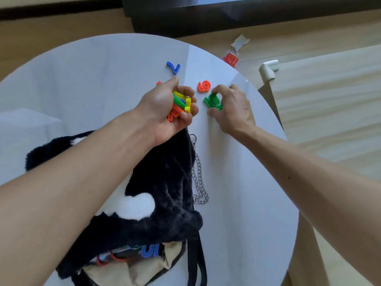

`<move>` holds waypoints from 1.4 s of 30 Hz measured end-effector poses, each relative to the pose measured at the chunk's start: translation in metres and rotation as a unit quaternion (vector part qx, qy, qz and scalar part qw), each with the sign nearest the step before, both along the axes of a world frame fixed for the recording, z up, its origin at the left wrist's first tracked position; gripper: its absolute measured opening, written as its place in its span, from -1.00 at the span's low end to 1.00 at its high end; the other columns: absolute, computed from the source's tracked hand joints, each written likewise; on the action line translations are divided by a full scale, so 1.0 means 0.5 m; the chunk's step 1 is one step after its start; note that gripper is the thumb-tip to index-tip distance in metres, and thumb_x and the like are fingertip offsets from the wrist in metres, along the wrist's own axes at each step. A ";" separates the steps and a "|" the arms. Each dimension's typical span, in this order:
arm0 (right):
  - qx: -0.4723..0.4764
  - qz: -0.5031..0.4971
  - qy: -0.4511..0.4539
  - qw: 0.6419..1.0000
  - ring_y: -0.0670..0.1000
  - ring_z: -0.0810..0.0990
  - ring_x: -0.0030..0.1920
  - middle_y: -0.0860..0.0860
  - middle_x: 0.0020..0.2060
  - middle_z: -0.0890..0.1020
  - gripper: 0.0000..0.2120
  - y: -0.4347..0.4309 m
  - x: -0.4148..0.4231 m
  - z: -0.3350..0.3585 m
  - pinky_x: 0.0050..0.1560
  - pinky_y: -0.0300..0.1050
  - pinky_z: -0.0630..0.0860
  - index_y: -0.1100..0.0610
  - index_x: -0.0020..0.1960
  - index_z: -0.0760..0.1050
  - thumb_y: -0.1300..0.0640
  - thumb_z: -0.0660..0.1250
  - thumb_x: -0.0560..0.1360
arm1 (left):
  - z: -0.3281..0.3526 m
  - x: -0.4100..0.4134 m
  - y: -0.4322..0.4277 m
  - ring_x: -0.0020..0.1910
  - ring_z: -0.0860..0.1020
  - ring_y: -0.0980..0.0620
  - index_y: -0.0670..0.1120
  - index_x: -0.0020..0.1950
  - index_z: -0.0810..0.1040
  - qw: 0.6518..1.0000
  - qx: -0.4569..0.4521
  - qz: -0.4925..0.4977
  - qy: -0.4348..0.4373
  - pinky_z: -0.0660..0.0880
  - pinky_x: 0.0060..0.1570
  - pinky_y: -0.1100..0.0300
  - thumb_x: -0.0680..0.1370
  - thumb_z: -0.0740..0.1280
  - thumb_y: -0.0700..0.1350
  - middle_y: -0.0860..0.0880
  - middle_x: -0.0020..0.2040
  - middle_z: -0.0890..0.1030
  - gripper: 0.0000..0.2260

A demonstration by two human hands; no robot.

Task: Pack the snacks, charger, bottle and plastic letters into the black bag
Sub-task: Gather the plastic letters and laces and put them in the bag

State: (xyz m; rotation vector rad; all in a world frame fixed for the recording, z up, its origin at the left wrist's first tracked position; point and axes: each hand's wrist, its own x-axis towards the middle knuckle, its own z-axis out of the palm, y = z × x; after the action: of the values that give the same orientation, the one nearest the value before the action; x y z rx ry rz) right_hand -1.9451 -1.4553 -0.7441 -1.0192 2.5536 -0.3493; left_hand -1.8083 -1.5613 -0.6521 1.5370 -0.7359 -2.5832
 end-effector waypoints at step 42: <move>-0.121 0.115 0.021 0.986 -0.04 0.54 -0.01 0.01 0.11 0.57 -0.72 -0.152 -0.021 0.029 -0.03 -0.14 0.51 0.07 0.19 0.55 0.02 0.45 0.52 | -0.020 0.076 -0.135 -0.35 0.50 0.07 -0.15 -0.14 0.55 0.988 0.071 0.074 0.117 0.30 -0.51 0.39 0.69 0.02 0.06 -0.09 -0.20 0.55 -0.56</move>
State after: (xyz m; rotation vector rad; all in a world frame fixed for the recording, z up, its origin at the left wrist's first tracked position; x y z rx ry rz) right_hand -1.9556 -1.5315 -0.7298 -1.4091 2.4370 -0.5887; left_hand -1.7702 -1.6289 -0.6624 1.2356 -0.4058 -2.6883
